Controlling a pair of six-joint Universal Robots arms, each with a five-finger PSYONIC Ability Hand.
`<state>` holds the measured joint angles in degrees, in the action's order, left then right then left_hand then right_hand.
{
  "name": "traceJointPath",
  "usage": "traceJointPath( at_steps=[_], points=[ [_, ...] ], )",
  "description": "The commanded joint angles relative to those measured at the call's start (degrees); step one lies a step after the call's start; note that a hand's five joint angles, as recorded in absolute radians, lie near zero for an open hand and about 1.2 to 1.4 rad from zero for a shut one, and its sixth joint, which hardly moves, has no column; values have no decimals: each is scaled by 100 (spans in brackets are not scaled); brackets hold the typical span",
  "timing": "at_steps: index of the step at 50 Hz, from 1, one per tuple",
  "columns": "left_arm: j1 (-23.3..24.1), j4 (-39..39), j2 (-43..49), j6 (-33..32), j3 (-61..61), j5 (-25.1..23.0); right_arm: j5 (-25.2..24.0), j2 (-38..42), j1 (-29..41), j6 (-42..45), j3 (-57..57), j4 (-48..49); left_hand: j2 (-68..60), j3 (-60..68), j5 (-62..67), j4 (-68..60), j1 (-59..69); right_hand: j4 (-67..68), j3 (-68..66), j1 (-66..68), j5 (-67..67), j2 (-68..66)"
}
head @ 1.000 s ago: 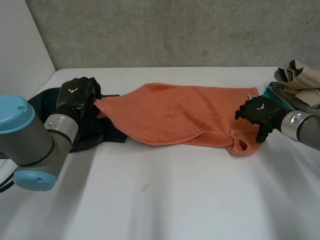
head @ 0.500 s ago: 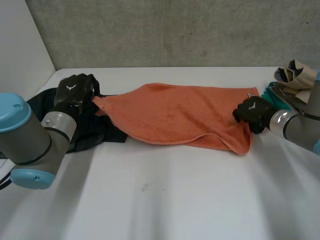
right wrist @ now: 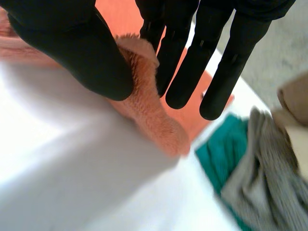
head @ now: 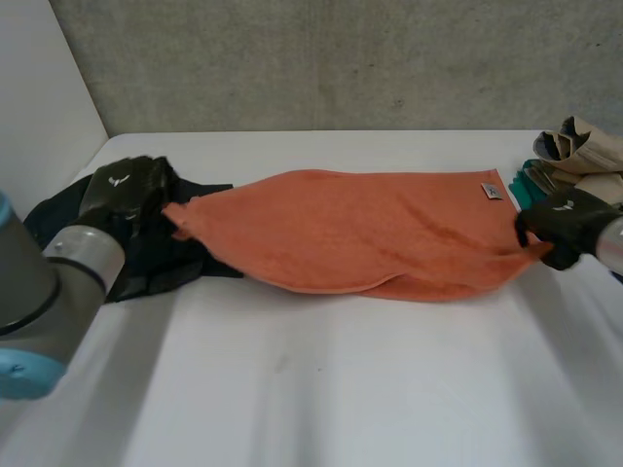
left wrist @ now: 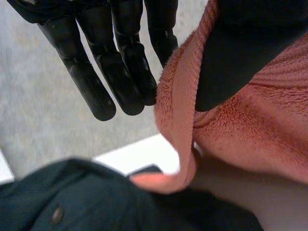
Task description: Fold the laundry.
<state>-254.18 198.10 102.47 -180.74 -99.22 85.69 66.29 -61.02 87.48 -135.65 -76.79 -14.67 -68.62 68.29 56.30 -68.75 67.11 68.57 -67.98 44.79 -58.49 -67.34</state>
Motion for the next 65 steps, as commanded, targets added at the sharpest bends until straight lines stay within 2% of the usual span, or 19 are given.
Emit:
traceJointPath(
  at_steps=[1, 6, 9, 13, 18, 24, 28, 29, 33, 40, 50, 54, 60, 65],
  points=[
    [-526, -1956, -929, -460, -352, -35, 217, -1207, -766, 915, -810, -1158, -1138, 1171, 1370, -1125, 1289, 1143, -1202, 3521, -1151, -1266],
    [-642, -2688, -1229, -874, -598, -386, 112, -1798, -1014, 1769, -1329, -1713, -1138, 1171, 1370, -1125, 1289, 1143, -1202, 3521, -1151, -1266],
    [-563, -2838, -1247, -901, -686, -737, 85, -1834, -996, 1875, -1479, -1679, -1138, 1171, 1370, -1125, 1289, 1143, -1202, 3521, -1151, -1266],
    [-545, -2549, -1186, -857, -634, -923, 6, -1808, -882, 1639, -1541, -1153, -1138, 1171, 1370, -1125, 1289, 1143, -1202, 3521, -1151, -1266],
    [-501, -1602, -739, -796, -555, -870, 6, -1239, -706, 717, -1524, -47, -1138, 1171, 1370, -1125, 1289, 1143, -1202, 3521, -1151, -1266],
    [-431, -1107, 52, -691, 59, -852, 173, -490, -434, 593, -1068, 114, -1138, 1171, 1370, -1125, 1289, 1143, -1202, 3521, -1151, -1266],
    [-448, -1054, 975, -515, 947, -607, 568, 37, -48, 356, -216, 377, -1138, 1171, 1370, -1125, 1289, 1143, -1202, 3521, -1151, -1266],
    [-448, -1089, 1333, -427, 1331, -415, 786, 212, 145, 138, 125, 612, -1138, 1171, 1370, -1125, 1289, 1143, -1202, 3521, -1151, -1266],
    [-361, -1203, 2063, -304, 2044, -54, 1121, 555, 418, -154, 655, 1263, -1138, 1171, 1370, -1125, 1289, 1143, -1202, 3521, -1151, -1266],
    [-343, -1239, 2610, -172, 2758, 26, 1263, 1355, 603, -216, 1165, 2414, -1138, 1171, 1370, -1125, 1289, 1143, -1202, 3521, -1151, -1266],
    [-264, -1116, 3121, -66, 3566, 299, 1702, 2244, 858, -172, 2184, 3093, -1138, 1171, 1370, -1125, 1289, 1143, -1202, 3521, -1151, -1266],
    [-264, -432, 3112, -31, 4357, 281, 1729, 2192, 1025, -313, 2843, 3479, -1138, 1171, 1370, -1125, 1289, 1143, -1202, 3521, -1151, -1266],
    [-342, 1105, 2561, 450, 4938, 36, 2115, 1340, 1069, -1173, 3381, 4420, -1138, 1171, 1370, -1125, 1289, 1143, -1202, 3521, -1151, -1266],
    [-317, 1117, 2225, 786, 4623, -79, 2116, 1005, 1061, -1727, 2978, 4123, -1138, 1171, 1370, -1125, 1289, 1143, -1202, 3521, -1151, -1266]
  ],
)
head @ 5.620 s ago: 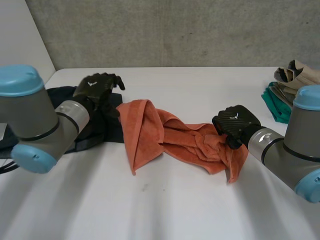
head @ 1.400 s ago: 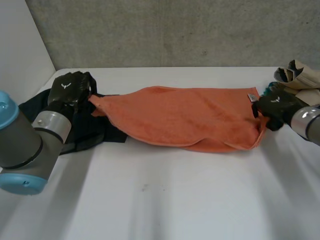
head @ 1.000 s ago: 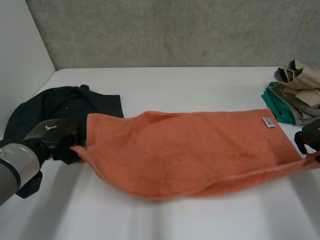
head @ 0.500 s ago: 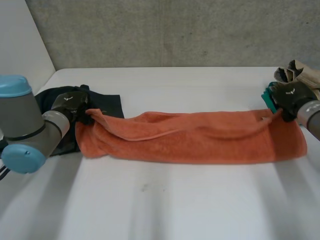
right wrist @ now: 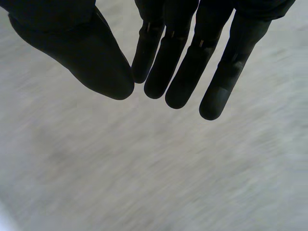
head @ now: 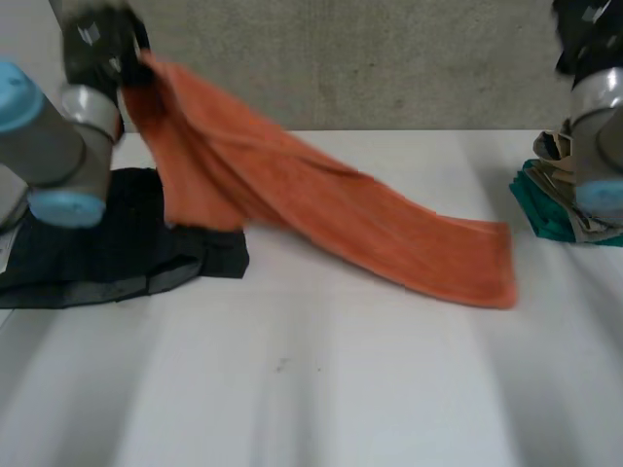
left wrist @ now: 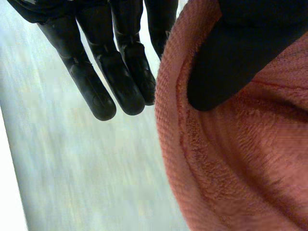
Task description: Fold the laundry.
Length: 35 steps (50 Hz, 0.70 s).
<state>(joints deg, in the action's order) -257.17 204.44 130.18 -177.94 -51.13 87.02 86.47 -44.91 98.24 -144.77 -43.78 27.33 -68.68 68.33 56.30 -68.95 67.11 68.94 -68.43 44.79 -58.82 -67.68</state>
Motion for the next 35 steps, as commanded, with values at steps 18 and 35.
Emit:
traceJointPath(
  at_steps=[18, 35],
  points=[
    [335, 457, -1881, 506, -2603, -581, -1044, -590, -95, -2107, -1757, -2609, -1132, 1167, 1370, -1105, 1289, -5465, 5414, -3051, 5453, 5340],
    [836, 413, -4132, 515, -3351, -607, -1730, 711, 371, -2749, -649, -3173, -1132, 1167, 1370, -1105, 1289, -4893, 4842, -2479, 4881, 4768]
  ],
)
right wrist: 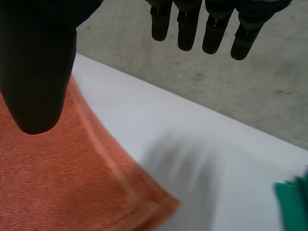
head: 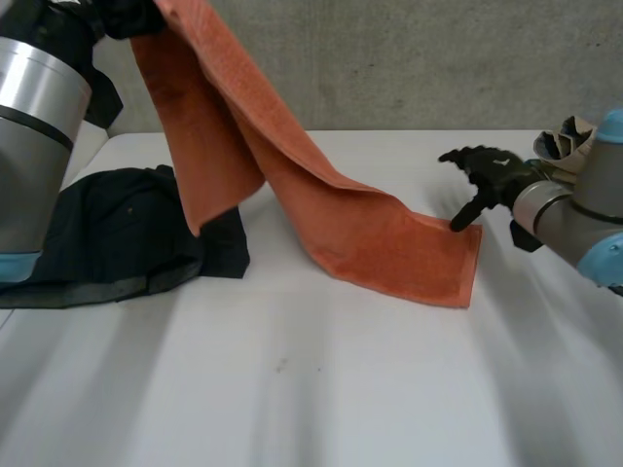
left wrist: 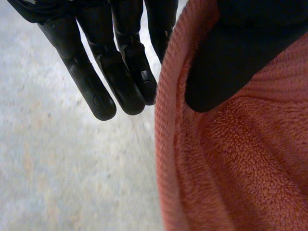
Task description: Fold the laundry.
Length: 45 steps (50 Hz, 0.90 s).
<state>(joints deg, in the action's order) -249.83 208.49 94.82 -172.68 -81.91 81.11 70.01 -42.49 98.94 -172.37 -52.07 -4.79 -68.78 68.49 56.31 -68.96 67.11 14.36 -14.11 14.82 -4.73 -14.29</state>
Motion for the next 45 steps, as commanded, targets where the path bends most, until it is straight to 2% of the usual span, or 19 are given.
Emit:
traceJointPath(
  at_steps=[1, 8, 12, 13, 19, 23, 24, 29, 35, 38, 42, 45],
  points=[
    [119, 7, -648, -11, -334, -25, -93, 574, 354, 10, 215, 57, -1122, 1151, 1369, -1104, 1289, 581, -606, 536, -544, -589],
    [128, 7, -710, -2, -475, -25, -84, 891, 565, 19, 233, 136, -1122, 1151, 1369, -1104, 1289, 1740, -1764, 1694, -1702, -1747],
    [137, 7, -772, 15, -519, -17, -31, 971, 609, 10, 224, 356, -1122, 1151, 1369, -1104, 1289, 4745, -4770, 4700, -4708, -4753],
    [137, 16, -789, 7, -537, -25, -23, 962, 609, 10, 215, 435, -1122, 1151, 1369, -1104, 1289, 6502, -6526, 6456, -6464, -6509],
    [110, 7, -798, -37, -537, -8, 223, 594, 592, 45, 84, 576, -1122, 1151, 1369, -1104, 1289, 6564, -6589, 6518, -6527, -6571],
    [31, -11, -842, -37, -537, 10, 356, -381, 522, 107, -399, 716, -1122, 1151, 1369, -1104, 1289, 6564, -6589, 6518, -6527, -6571],
    [14, -19, -868, -29, -537, 19, 321, -774, 452, 177, -574, 821, -1122, 1151, 1369, -1104, 1289, 6564, -6589, 6518, -6527, -6571],
    [-319, -343, -1053, -28, -589, 19, 84, -1744, -146, 800, -1076, 647, -1122, 1151, 1369, -1104, 1289, 6564, -6589, 6518, -6527, -6571],
    [-803, -993, -1062, -11, -817, -8, -452, -2771, -524, 2134, -1524, -634, -1122, 1151, 1369, -1104, 1289, 6564, -6589, 6518, -6527, -6571],
    [-892, -1205, -1000, 16, -1002, -16, -506, -3202, -542, 2680, -1726, -1476, -1122, 1151, 1369, -1104, 1289, 6564, -6589, 6518, -6527, -6571],
    [-909, -1382, -790, -28, -1362, -16, -515, -3423, -542, 3365, -1999, -2409, -1122, 1151, 1369, -1104, 1289, 6564, -6589, 6518, -6527, -6571],
    [-936, -1355, -561, -37, -1626, -16, -523, -3433, -542, 3771, -2271, -2684, -1122, 1151, 1369, -1104, 1289, 6564, -6589, 6518, -6527, -6571]
  ],
)
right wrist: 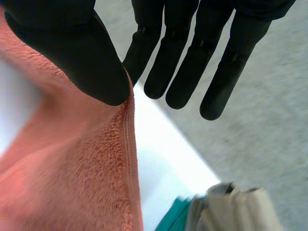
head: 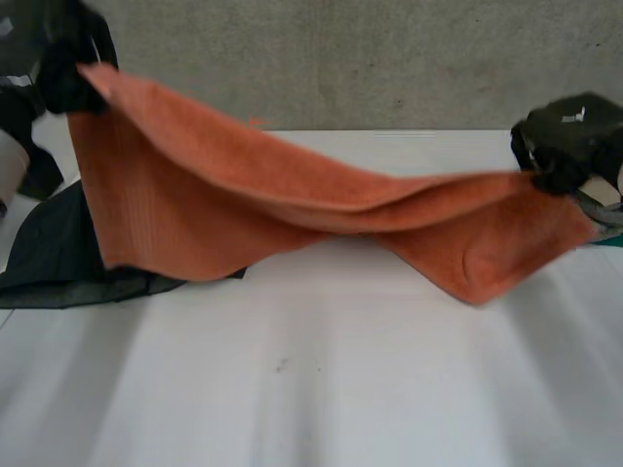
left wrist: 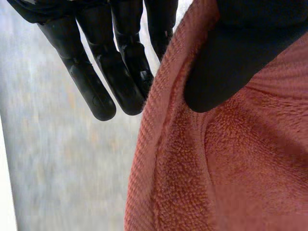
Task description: Fold the laundry.
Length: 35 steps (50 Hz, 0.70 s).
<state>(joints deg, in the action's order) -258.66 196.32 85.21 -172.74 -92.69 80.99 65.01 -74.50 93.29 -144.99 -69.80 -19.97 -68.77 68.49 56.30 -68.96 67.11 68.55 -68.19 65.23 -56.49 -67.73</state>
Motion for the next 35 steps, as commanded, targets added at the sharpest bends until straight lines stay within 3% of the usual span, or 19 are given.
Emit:
traceJointPath(
  at_steps=[1, 5, 10, 20, 22, 24, 29, 35],
  points=[
    [-79, -112, 531, -40, -696, 5, -24, -223, 5, 1217, -708, -1132, -1123, 1151, 1370, -1104, 1289, 1145, -1181, 1477, -1351, -1227],
    [-149, 11, 1041, -23, -812, 5, 2, 40, 66, 1114, -1044, -518, -1123, 1151, 1370, -1104, 1289, 1145, -1181, 1477, -1351, -1227],
    [-158, 301, 1787, -5, -716, -4, 99, 1146, 75, 27, -1097, 597, -1123, 1151, 1370, -1104, 1289, 1145, -1181, 1477, -1351, -1227],
    [-158, 372, 2193, -5, -460, 14, 125, 1483, 119, -1487, -1027, 828, -1123, 1151, 1370, -1104, 1289, 1067, -1104, 1400, -1273, -1149],
    [-158, 363, 2176, -5, -478, 14, 134, 1474, 110, -1655, -1027, 828, -1123, 1151, 1370, -1104, 1289, 181, -218, 513, -387, -263],
    [-167, 363, 2141, -14, -522, 14, 108, 1404, 101, -1866, -1018, 802, -1123, 1151, 1370, -1104, 1289, -1519, 1483, -1187, 1313, 1437],
    [-228, 346, 2027, -14, -557, -4, 117, 1263, 58, -1831, -1027, 592, -1123, 1151, 1370, -1104, 1289, -2582, 2546, -2250, 2376, 2500],
    [-325, 354, 1877, -14, -742, -13, 108, 1377, -259, -1726, -904, 178, -1123, 1151, 1370, -1104, 1289, -2785, 2748, -2453, 2579, 2703]
  ],
)
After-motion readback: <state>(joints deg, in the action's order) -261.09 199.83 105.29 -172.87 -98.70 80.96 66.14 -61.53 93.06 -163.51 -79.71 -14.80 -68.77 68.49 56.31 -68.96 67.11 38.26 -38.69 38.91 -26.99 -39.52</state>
